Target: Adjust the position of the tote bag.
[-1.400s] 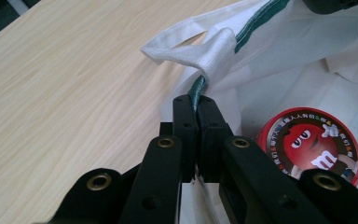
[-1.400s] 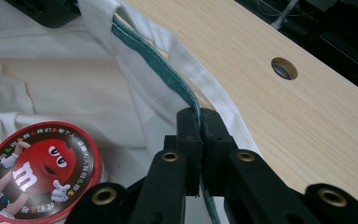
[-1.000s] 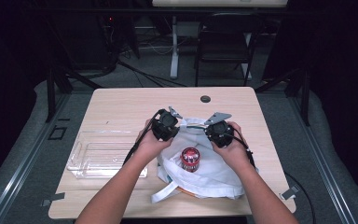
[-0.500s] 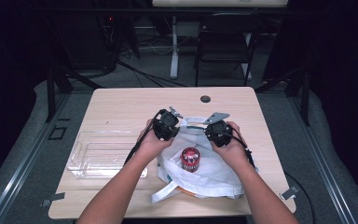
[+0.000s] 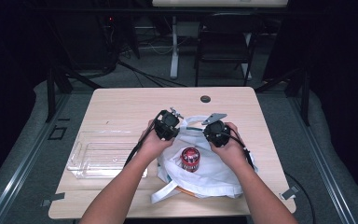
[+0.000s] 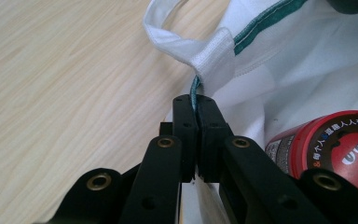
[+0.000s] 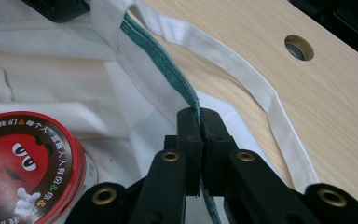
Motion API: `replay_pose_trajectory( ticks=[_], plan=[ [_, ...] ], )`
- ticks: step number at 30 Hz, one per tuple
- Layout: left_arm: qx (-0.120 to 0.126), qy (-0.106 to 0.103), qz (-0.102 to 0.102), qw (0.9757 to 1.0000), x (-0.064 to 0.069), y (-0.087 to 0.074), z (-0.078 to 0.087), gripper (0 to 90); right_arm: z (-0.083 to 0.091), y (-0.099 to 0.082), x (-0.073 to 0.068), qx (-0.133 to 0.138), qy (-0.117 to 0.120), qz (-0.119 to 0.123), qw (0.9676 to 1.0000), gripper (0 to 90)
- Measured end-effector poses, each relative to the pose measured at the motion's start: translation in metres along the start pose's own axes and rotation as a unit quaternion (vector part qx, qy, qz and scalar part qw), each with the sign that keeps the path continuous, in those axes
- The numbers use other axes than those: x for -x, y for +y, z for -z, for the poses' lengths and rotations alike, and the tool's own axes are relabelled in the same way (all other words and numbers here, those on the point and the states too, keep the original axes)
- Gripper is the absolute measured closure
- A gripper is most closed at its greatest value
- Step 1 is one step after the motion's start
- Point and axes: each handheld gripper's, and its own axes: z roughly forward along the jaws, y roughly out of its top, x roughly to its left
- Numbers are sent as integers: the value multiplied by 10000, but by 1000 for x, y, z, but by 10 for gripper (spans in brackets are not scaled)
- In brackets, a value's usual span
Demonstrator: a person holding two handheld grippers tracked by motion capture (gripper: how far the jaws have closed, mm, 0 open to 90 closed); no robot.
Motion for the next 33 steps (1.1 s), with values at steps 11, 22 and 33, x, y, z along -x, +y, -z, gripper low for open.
replay_pose_trajectory(
  ticks=[11,22,33],
  plan=[
    [37,-54,28,10000,3,-2,4,786,-5,-2,2,-76,76,-97,9999,881],
    [48,-161,-55,9998,8,-14,35,720,-6,-1,2,-114,64,-93,9999,881],
    [-234,-117,-321,9991,17,-34,40,847,-9,-1,3,-167,69,-125,9998,881]
  ],
)
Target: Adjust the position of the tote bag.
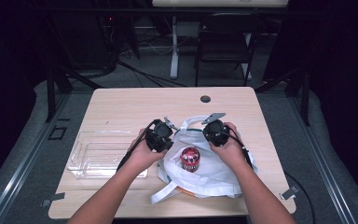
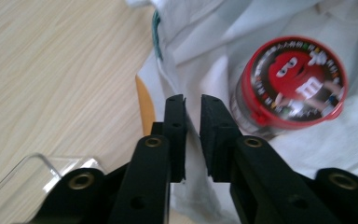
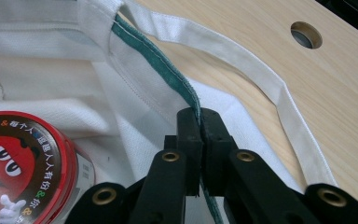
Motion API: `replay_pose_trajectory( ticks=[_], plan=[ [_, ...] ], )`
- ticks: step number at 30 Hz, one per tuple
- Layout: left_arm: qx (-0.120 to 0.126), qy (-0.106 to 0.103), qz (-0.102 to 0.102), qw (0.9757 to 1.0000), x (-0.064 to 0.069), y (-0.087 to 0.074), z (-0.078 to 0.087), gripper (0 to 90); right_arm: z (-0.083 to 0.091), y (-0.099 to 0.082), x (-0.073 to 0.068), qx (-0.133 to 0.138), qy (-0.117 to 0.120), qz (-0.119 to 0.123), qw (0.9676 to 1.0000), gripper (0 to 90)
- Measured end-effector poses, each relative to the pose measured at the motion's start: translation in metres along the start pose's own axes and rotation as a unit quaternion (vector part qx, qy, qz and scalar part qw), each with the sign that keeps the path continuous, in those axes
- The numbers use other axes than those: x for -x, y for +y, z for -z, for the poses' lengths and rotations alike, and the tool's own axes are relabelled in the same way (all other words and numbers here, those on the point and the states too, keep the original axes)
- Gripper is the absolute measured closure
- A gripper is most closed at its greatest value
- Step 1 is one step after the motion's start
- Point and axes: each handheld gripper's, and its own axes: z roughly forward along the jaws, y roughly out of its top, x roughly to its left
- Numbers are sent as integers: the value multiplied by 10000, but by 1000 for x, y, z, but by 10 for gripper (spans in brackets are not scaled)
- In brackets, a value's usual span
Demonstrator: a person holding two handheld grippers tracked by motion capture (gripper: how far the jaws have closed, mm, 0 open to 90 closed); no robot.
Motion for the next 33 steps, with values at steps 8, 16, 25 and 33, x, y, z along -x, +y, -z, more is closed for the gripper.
replay_pose_trajectory(
  ticks=[8,16,25,33],
  plan=[
    [10,44,-9,10000,0,-4,-5,891,-2,0,-2,-18,-5,14,10000,881],
    [-77,62,32,9999,-2,-6,-14,894,-6,0,-2,-81,14,47,10000,880],
    [-107,55,154,9998,-5,-7,-20,895,-8,0,-3,-84,26,35,10000,881],
    [-146,-20,184,9997,-5,-8,-26,895,-10,0,-3,-123,18,54,9999,880]
  ],
)
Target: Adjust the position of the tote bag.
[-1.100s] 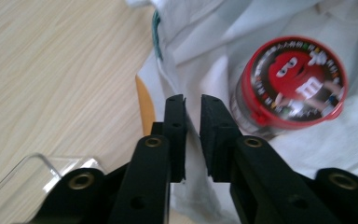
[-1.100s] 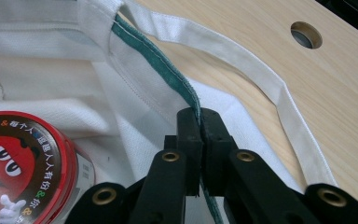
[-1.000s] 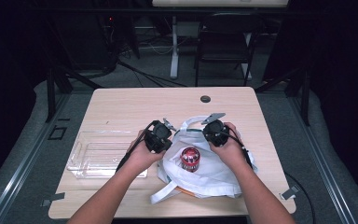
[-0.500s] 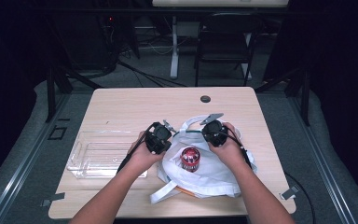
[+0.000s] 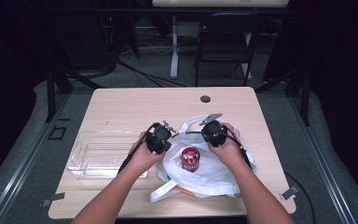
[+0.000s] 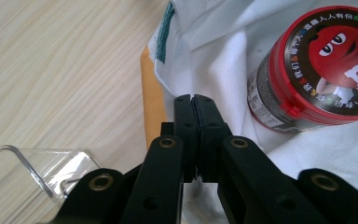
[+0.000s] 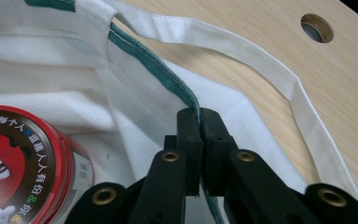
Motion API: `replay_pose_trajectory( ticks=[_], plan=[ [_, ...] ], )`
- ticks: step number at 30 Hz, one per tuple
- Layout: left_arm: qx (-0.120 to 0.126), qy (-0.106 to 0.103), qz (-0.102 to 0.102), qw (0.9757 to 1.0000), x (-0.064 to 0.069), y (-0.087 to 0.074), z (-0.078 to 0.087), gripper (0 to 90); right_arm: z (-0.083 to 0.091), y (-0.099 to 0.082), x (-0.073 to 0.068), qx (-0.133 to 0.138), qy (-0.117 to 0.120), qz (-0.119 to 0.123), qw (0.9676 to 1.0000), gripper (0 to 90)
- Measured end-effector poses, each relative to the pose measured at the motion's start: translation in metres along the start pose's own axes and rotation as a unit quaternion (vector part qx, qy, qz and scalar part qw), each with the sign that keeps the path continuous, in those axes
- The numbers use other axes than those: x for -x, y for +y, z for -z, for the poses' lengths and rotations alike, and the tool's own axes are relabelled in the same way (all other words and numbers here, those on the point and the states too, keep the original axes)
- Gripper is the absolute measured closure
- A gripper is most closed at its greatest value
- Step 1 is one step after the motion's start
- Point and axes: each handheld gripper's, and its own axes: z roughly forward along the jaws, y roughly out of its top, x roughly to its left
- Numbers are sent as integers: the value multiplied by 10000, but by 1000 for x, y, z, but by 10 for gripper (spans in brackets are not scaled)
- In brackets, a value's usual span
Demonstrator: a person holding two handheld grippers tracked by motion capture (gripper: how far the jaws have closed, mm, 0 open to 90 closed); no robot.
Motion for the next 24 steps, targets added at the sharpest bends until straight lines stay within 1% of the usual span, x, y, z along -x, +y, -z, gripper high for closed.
replay_pose_trajectory(
  ticks=[1,8,12,17,19,20,24],
  plan=[
    [35,15,7,10000,1,0,-1,895,0,0,0,-17,-2,10,10000,880],
    [38,-5,14,10000,1,0,-3,895,0,0,0,-31,20,5,10000,878],
    [45,-11,26,10000,0,-1,-3,895,2,-1,-1,20,36,-9,10000,871],
    [50,-25,50,10000,-2,-1,-3,895,7,0,-1,84,120,2,9999,821],
    [53,-23,64,10000,-2,-1,-2,895,9,-1,-1,97,134,13,9999,784],
    [52,-24,68,10000,-2,-1,-2,895,10,-2,0,113,185,0,9998,778],
    [55,-29,57,10000,-2,-1,-3,894,16,-4,1,164,188,-18,9997,739]
  ],
)
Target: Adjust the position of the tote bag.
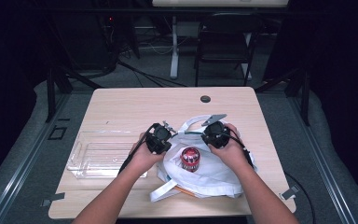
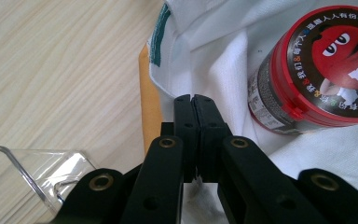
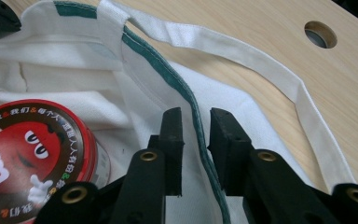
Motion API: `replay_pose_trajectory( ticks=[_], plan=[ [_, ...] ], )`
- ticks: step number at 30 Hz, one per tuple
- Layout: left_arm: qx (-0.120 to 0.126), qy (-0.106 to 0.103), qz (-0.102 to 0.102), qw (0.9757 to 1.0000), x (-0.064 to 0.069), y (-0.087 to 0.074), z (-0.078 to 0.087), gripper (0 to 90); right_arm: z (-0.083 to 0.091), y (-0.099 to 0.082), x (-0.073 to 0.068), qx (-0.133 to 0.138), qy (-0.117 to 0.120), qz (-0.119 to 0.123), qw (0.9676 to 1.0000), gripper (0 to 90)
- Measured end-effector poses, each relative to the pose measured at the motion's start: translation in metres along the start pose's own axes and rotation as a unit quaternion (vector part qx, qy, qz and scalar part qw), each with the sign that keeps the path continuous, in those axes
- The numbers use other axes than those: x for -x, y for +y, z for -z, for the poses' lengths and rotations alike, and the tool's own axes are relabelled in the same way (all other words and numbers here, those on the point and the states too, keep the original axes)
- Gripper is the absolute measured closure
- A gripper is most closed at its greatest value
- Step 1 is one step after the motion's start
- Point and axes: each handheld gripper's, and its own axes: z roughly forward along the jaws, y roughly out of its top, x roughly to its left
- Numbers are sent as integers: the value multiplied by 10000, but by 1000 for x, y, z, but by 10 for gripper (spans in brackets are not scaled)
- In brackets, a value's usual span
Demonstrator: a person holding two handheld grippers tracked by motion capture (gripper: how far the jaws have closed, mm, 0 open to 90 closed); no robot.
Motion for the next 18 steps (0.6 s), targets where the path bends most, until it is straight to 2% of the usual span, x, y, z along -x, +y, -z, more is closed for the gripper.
replay_pose_trajectory(
  ticks=[9,15,18],
  plan=[
    [0,5,15,10000,0,0,0,895,23,-7,1,217,-14,1,9998,690],
    [0,7,19,10000,0,0,0,895,37,-23,6,260,-59,-100,9996,684],
    [0,12,14,10000,0,0,1,895,43,-33,8,327,-178,-100,9993,683]
  ],
)
